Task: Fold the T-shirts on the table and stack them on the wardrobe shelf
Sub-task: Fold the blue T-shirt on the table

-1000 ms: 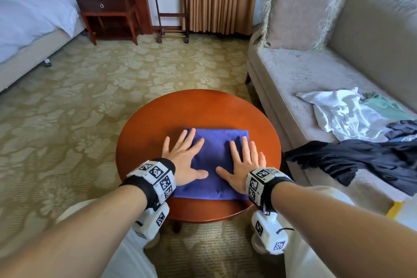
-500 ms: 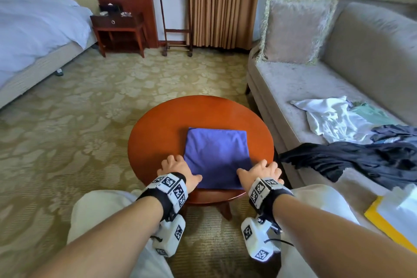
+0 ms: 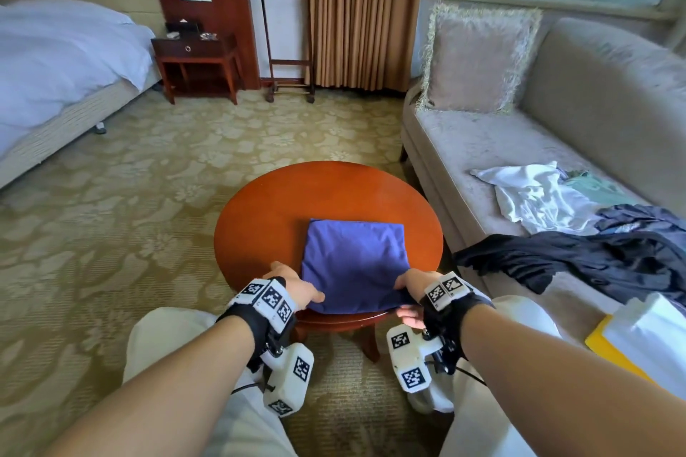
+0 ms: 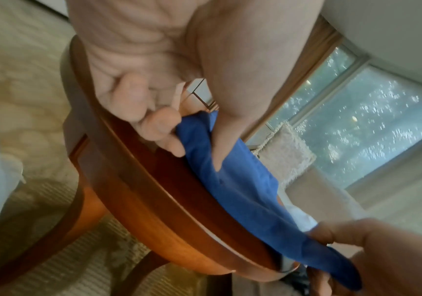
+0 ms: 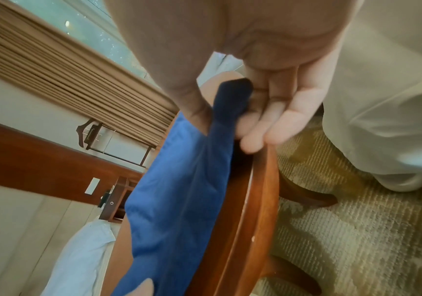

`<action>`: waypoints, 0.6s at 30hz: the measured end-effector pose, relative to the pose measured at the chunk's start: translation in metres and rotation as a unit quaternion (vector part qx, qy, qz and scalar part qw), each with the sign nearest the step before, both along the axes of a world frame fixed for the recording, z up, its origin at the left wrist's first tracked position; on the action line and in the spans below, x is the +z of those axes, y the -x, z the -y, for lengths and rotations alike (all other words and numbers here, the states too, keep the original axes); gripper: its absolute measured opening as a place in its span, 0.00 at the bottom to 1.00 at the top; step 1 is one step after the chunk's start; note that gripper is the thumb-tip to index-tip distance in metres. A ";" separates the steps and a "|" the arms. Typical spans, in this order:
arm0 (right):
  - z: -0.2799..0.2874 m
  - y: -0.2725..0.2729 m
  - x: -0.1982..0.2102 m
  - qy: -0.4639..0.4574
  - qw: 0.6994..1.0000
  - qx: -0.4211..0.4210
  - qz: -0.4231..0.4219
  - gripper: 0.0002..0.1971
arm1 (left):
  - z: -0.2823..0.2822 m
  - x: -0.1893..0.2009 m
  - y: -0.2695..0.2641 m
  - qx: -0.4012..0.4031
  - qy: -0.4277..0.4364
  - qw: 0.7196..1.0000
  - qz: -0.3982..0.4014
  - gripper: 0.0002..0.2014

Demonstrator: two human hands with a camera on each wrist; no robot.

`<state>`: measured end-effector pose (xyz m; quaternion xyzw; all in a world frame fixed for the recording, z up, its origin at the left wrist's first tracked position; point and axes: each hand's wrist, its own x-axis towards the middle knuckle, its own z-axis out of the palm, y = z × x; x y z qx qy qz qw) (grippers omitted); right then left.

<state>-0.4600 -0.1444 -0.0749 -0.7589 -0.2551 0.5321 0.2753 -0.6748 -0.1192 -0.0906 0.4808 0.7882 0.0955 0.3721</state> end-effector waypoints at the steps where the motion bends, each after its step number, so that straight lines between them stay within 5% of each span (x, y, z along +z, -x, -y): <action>1: 0.001 -0.001 0.002 -0.017 1.000 -0.017 0.000 0.08 | 0.001 -0.001 0.003 0.002 -0.012 0.999 0.050 0.41; 5: -0.009 -0.009 0.007 -0.081 0.993 -0.069 -0.051 0.15 | 0.003 0.010 0.016 0.025 -0.094 0.972 0.215 0.28; 10: -0.011 -0.012 0.027 -0.089 0.993 -0.033 -0.076 0.04 | -0.001 0.023 0.027 0.019 -0.149 0.945 0.290 0.07; 12: -0.013 -0.015 0.030 -0.093 0.992 -0.026 -0.086 0.03 | -0.002 0.024 0.029 0.010 -0.141 0.938 0.317 0.08; 15: -0.014 -0.021 0.030 -0.104 0.986 0.001 -0.130 0.06 | -0.006 0.021 0.033 -0.034 -0.126 0.943 0.306 0.26; 18: -0.013 -0.029 0.027 -0.136 0.974 0.060 -0.172 0.17 | -0.010 0.021 0.034 -0.070 -0.150 0.950 0.263 0.22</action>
